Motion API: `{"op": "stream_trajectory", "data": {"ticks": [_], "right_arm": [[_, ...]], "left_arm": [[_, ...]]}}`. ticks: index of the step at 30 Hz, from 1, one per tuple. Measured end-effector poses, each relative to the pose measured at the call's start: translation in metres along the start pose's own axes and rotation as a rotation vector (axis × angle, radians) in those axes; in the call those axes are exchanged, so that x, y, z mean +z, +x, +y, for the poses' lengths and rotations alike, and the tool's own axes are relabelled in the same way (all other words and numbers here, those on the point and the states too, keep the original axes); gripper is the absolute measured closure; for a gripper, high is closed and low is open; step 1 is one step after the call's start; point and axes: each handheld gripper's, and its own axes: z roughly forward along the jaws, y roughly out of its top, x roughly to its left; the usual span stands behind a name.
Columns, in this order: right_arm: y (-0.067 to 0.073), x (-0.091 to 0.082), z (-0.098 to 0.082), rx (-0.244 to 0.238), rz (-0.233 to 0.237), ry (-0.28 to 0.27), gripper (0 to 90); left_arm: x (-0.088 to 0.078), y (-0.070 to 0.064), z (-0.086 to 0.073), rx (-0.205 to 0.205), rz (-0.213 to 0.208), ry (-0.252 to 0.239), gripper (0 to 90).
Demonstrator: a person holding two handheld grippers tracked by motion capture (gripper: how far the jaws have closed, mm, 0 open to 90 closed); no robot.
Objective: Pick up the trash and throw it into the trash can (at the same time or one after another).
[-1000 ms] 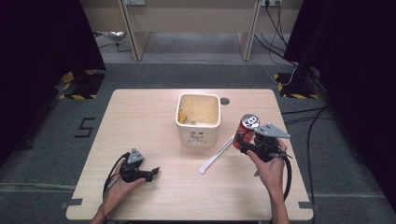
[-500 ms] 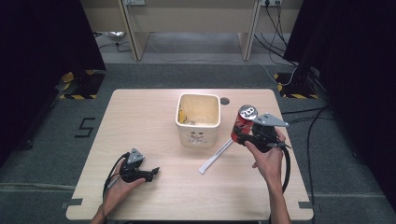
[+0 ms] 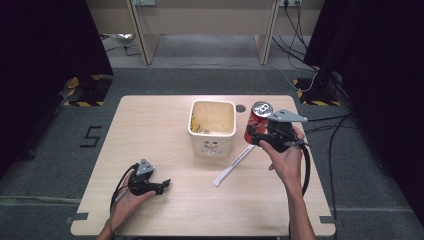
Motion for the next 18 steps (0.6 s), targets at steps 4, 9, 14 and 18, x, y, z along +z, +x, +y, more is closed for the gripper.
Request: {"op": "stream_trajectory", "data": {"ticks": [4, 9, 14, 18], "right_arm": [[0.001, 0.002, 0.007, 0.000, 0.007, 0.000, 33.9], [0.005, 0.004, 0.018, -0.008, 0.019, -0.006, 33.9], [0.009, 0.009, 0.030, -0.016, 0.033, -0.008, 33.9], [0.013, 0.015, 0.038, -0.018, 0.048, -0.006, 33.9]], "left_arm": [[0.000, 0.000, 0.000, 0.001, -0.001, 0.002, 15.3], [0.000, 0.000, 0.000, 0.001, -0.001, 0.002, 15.3], [0.000, 0.000, 0.000, 0.000, -0.001, 0.001, 15.3], [0.000, 0.000, 0.000, 0.000, -0.001, 0.001, 15.3]]}}
